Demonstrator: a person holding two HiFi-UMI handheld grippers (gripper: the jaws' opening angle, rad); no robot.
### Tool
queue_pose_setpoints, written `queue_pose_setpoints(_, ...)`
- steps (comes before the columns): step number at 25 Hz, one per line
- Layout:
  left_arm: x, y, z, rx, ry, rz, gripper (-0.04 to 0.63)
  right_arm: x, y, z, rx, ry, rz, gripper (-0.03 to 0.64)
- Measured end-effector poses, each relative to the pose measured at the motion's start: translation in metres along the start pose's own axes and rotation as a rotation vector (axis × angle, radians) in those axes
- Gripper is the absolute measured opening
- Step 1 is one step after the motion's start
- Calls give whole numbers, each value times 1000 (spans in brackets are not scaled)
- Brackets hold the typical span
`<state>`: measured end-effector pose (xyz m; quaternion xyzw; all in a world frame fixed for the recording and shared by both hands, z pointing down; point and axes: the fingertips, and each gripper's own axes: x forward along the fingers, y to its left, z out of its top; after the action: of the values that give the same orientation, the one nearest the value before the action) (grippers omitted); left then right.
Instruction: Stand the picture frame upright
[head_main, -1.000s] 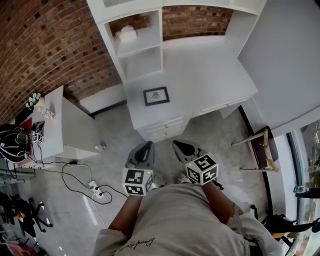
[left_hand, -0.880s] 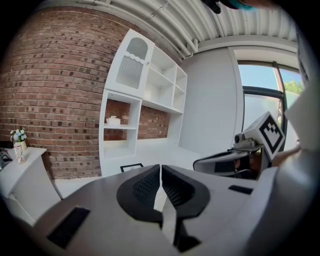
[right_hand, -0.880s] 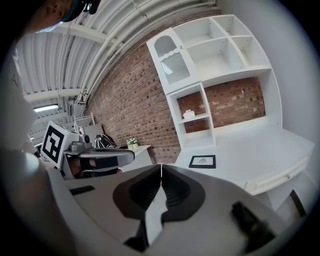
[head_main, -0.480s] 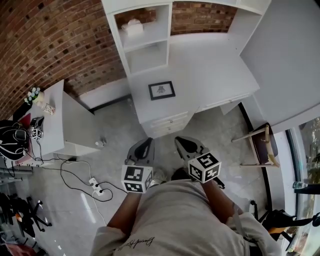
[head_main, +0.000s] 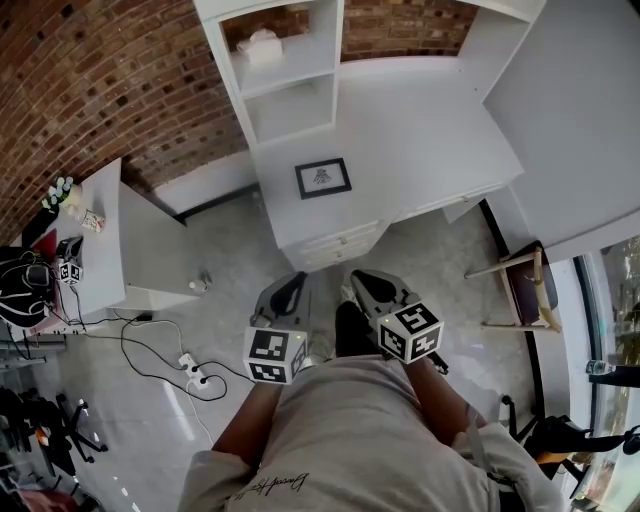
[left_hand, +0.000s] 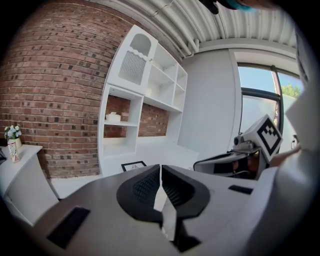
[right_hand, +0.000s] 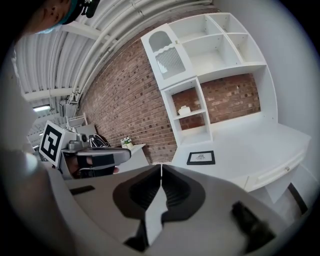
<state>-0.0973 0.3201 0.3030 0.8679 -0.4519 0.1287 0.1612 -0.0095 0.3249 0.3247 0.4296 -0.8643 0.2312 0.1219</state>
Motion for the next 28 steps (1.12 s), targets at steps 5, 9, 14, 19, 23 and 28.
queue_pose_setpoints(5, 30, 18, 8, 1, 11, 10, 23, 27, -26, 17, 2, -3, 8, 29)
queue_pose_setpoints(9, 64, 34, 28, 6, 1, 22, 23, 52, -55, 44, -7, -13, 22, 29)
queue_pose_setpoints(14, 117, 51, 58, 5, -19, 43, 23, 83, -101, 76, -22, -11, 42, 29)
queue_pose_setpoints(19, 164, 73, 80, -8, -25, 87, 23, 115, -142, 109, -42, -11, 75, 29)
queue_pose_setpoints(23, 192, 83, 90, -32, -17, 118, 23, 133, -167, 123, -50, 9, 106, 29)
queue_pose_setpoints(28, 217, 95, 101, -48, -31, 174, 23, 156, -186, 139, -70, 26, 167, 29)
